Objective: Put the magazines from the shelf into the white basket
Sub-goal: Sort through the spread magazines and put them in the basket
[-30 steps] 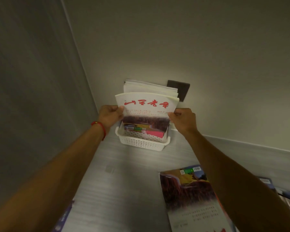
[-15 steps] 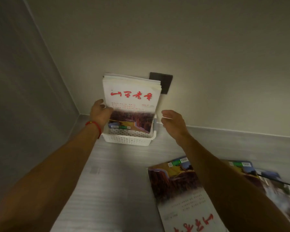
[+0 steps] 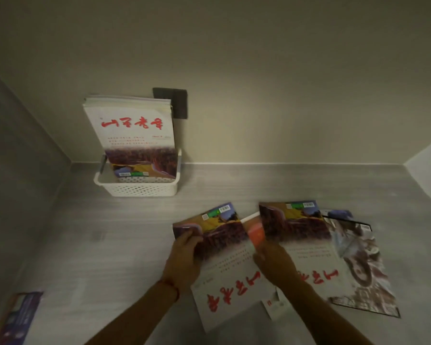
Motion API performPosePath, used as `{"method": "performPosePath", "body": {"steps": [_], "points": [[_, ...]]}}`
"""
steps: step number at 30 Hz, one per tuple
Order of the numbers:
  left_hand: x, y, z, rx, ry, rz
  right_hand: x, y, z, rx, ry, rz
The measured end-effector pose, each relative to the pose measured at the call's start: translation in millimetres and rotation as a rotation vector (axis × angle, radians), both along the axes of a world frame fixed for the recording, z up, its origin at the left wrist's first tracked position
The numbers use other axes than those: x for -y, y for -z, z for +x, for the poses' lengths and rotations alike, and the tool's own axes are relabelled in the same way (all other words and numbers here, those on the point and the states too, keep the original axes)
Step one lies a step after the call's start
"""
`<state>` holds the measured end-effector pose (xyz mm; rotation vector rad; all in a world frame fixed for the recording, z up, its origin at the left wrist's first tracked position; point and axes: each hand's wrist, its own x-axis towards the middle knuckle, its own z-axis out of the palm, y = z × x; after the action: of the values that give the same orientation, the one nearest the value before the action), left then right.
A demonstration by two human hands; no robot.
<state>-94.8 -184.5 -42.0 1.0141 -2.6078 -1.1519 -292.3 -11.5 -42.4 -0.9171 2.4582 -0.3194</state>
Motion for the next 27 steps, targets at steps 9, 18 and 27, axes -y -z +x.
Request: {"method": "performPosePath", "body": {"steps": [9,18,27], "points": [[-50,39,35,0.569,0.248,-0.191,-6,18,50,-0.094,0.094,0.023],[-41,-33,2,0.133,0.068,-0.385,-16,-48,7,0.124,-0.19,-0.305],[-23,-139,-65,0.198,0.404,-0.436,17,-187,-48,-0.266,-0.771,-0.226]]}}
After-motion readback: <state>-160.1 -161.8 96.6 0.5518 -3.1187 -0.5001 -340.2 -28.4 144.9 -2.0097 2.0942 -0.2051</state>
